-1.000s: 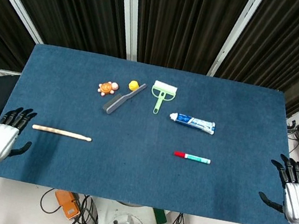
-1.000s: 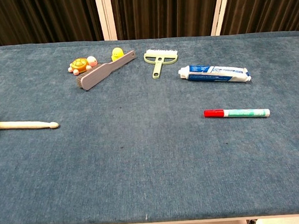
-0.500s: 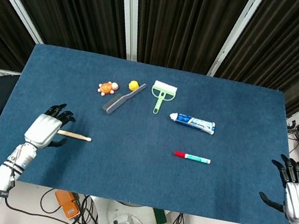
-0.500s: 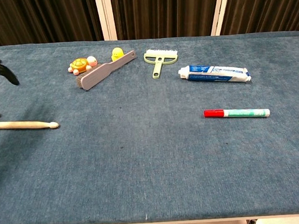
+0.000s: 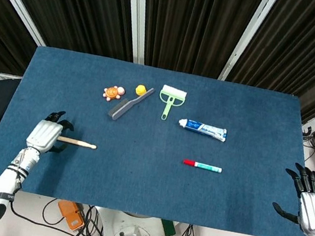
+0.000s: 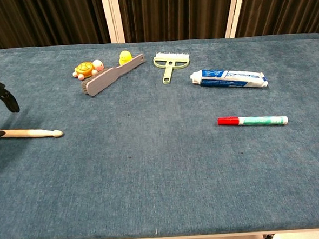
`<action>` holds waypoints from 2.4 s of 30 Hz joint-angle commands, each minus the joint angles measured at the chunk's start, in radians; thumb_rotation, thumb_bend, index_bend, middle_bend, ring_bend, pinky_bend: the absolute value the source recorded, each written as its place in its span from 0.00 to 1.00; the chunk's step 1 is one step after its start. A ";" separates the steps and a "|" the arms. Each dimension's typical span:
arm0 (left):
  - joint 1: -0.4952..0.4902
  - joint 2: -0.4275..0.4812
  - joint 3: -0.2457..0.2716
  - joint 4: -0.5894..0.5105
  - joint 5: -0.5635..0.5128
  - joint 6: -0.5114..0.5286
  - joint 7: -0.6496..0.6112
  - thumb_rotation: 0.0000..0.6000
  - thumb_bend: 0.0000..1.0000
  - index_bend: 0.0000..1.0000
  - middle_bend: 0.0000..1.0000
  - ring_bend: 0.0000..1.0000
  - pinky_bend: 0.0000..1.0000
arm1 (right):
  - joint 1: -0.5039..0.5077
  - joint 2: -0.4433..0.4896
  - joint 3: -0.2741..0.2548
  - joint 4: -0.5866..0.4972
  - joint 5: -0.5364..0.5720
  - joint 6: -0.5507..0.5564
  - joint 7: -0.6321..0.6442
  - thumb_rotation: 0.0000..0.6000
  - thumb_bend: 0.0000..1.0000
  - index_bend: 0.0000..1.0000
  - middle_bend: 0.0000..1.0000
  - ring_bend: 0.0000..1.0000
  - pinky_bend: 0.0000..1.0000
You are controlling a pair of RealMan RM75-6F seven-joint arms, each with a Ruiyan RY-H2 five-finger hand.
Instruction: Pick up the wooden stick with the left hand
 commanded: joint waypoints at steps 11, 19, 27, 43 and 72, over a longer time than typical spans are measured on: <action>-0.002 -0.041 0.021 0.101 -0.009 -0.019 -0.054 1.00 0.28 0.44 0.40 0.12 0.11 | 0.002 -0.001 0.000 0.000 0.000 -0.003 -0.005 1.00 0.26 0.24 0.11 0.02 0.00; -0.003 -0.060 0.027 0.139 -0.009 -0.027 -0.081 1.00 0.29 0.48 0.43 0.15 0.11 | 0.002 -0.002 0.001 -0.002 0.003 -0.005 -0.009 1.00 0.26 0.24 0.11 0.02 0.00; -0.011 -0.076 0.028 0.159 -0.018 -0.045 -0.084 1.00 0.31 0.50 0.44 0.16 0.11 | 0.002 -0.002 0.001 0.000 0.003 -0.004 -0.007 1.00 0.26 0.24 0.11 0.02 0.00; -0.011 -0.079 0.031 0.175 -0.017 -0.051 -0.116 1.00 0.41 0.60 0.54 0.22 0.13 | 0.004 -0.002 0.000 -0.001 0.002 -0.008 0.002 1.00 0.26 0.24 0.11 0.02 0.00; -0.111 0.415 -0.037 -0.495 0.218 -0.008 -0.237 1.00 0.43 0.60 0.54 0.23 0.16 | 0.002 0.005 0.001 -0.011 0.015 -0.016 0.015 1.00 0.26 0.24 0.11 0.02 0.00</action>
